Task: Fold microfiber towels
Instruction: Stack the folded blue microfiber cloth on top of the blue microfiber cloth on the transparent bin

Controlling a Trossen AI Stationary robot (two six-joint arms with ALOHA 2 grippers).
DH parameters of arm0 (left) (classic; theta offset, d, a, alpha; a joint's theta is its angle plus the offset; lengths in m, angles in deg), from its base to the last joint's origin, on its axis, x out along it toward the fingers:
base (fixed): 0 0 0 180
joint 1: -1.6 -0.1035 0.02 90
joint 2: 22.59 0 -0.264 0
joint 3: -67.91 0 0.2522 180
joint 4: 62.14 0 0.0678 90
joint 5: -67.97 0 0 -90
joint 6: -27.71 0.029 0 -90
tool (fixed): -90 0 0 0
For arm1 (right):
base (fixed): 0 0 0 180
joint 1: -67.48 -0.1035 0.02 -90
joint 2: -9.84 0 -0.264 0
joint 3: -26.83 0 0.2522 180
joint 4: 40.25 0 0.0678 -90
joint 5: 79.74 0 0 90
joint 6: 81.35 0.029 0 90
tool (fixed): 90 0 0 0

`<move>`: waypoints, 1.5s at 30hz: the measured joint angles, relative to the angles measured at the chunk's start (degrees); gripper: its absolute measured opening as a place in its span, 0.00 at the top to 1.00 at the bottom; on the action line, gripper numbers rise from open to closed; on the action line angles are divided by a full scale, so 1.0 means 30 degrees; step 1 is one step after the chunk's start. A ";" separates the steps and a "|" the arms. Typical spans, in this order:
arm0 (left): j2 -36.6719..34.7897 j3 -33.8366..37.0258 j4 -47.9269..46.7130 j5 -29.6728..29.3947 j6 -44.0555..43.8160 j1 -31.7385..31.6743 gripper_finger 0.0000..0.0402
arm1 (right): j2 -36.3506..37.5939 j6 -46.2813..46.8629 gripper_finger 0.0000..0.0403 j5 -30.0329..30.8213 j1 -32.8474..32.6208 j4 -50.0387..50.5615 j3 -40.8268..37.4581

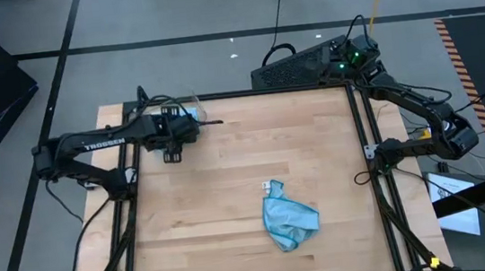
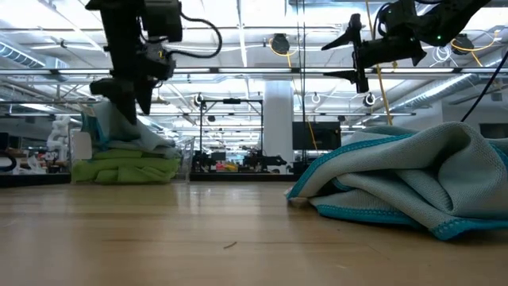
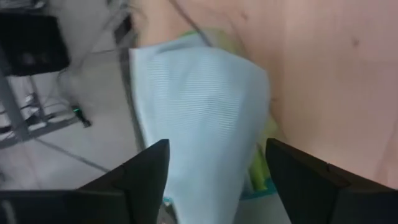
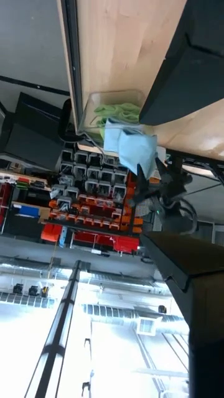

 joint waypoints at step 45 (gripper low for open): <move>-0.0015 0.2041 0.6892 0.0667 -0.0733 -0.4124 0.81 | 0.0015 0.0334 0.29 0.0022 -0.0236 -0.0022 0.0000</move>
